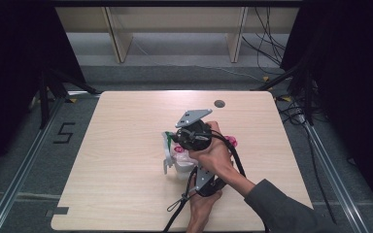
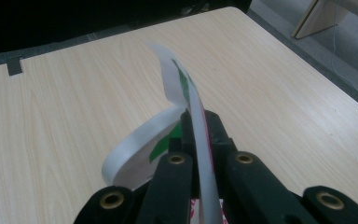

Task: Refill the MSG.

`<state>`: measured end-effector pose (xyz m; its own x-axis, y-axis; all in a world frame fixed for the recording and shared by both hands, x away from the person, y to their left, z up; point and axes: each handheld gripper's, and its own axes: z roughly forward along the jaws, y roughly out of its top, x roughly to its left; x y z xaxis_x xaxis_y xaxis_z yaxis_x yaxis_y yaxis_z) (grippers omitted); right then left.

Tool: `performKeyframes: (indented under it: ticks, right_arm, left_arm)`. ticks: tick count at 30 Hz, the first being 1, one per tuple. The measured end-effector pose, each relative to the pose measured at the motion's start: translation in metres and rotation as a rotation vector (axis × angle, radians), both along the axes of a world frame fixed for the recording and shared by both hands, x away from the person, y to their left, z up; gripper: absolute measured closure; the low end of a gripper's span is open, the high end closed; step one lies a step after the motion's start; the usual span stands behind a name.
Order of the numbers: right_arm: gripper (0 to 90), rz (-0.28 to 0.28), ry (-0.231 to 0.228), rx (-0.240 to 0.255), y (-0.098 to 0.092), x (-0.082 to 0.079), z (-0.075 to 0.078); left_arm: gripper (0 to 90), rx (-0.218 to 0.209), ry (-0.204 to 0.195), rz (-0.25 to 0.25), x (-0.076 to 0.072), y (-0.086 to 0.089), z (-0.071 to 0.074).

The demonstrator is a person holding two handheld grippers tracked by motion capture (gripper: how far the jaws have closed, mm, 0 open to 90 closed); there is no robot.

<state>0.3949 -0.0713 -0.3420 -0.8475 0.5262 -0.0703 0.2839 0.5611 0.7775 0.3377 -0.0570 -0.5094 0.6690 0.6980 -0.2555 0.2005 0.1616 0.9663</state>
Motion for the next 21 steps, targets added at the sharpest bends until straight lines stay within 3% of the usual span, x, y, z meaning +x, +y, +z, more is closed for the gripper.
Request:
performKeyframes:
  ticks: [4,5,6,7,11,16,21]
  right_arm:
    - [90.0,0.019,-0.012,-0.012,-0.0006,0.0011,-0.0003]
    - [90.0,0.002,-0.008,-0.016,0.0004,-0.0004,-0.0023]
    - [90.0,0.003,-0.016,-0.021,0.0011,0.0002,-0.004]
    - [90.0,0.003,-0.015,-0.024,0.0016,0.0003,-0.004]
    - [90.0,0.0,0.0,0.0,0.0,0.0001,0.0]
    - [90.0,0.003,-0.003,-0.021,0.0007,0.0015,-0.0027]
    - [90.0,0.0,0.002,-0.005,-0.0002,0.001,-0.0005]
  left_arm:
    - [72.9,-0.004,0.007,0.002,-0.0003,-0.0008,-0.0007]
    - [73.0,-0.016,0.004,-0.042,0.0012,-0.0023,-0.0015]
    - [72.9,-0.018,0.007,-0.043,0.001,-0.0025,-0.0016]
    - [72.9,-0.007,0.007,-0.006,-0.0001,-0.0009,-0.0011]
    - [73.0,-0.001,0.0,-0.007,0.0004,0.0006,-0.0001]
    - [73.0,-0.007,0.008,-0.002,0.0003,-0.0008,-0.0008]
    - [73.0,-0.003,0.004,-0.006,0.0003,-0.0001,-0.0005]
